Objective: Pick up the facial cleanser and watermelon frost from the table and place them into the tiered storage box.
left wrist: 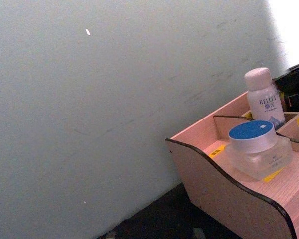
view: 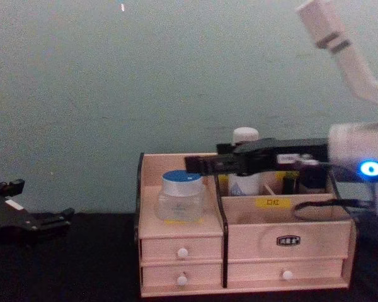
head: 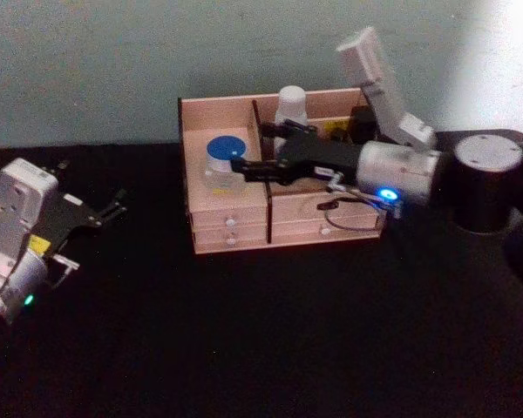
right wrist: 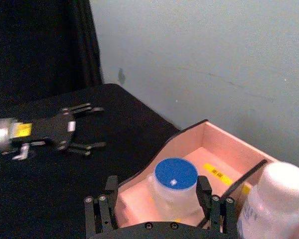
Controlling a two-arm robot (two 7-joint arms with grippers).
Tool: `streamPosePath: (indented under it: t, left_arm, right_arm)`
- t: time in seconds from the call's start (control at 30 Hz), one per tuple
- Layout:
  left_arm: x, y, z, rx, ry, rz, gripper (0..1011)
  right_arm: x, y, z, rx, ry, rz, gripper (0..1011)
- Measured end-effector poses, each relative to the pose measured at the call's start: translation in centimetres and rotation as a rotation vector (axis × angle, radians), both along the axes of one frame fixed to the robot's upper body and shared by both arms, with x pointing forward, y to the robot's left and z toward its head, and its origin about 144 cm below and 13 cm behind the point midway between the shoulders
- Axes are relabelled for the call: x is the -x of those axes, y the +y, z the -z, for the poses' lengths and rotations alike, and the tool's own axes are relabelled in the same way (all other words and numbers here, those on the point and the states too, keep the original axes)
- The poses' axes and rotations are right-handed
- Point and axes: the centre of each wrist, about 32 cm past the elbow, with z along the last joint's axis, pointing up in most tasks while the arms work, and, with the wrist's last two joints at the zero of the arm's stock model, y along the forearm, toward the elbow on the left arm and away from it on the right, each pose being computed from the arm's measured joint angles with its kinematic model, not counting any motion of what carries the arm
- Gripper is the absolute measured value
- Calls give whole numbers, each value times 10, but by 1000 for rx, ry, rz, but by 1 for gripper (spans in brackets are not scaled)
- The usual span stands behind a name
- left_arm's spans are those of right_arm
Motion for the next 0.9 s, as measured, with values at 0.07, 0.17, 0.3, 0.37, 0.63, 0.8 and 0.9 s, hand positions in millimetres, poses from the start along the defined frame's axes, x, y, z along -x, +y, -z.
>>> streamPosePath:
  t: [0.07, 0.17, 0.3, 0.37, 0.63, 0.8, 0.9]
  left_arm:
    - [0, 0, 0, 0, 0, 0, 1001]
    - [0, 0, 0, 0, 0, 0, 1001]
    - [0, 0, 0, 0, 0, 0, 1001]
    - [0, 0, 0, 0, 0, 0, 1001]
    - [0, 0, 0, 0, 0, 0, 1001]
    - [0, 0, 0, 0, 0, 0, 1001]
    - [0, 0, 0, 0, 0, 0, 1001]
  right_arm:
    - [10, -12, -4, -6, 2, -9, 1002]
    - [21, -25, -6, -12, 13, -9, 1003]
    - [43, -50, -8, -20, 45, 0, 1002]
    - [50, -59, -7, -15, 57, 15, 1002]
    - [80, -102, -8, 26, 72, 212, 1002]
    - [93, -114, -9, 77, 9, 377, 1002]
    - [97, -117, -6, 122, -43, 505, 1002]
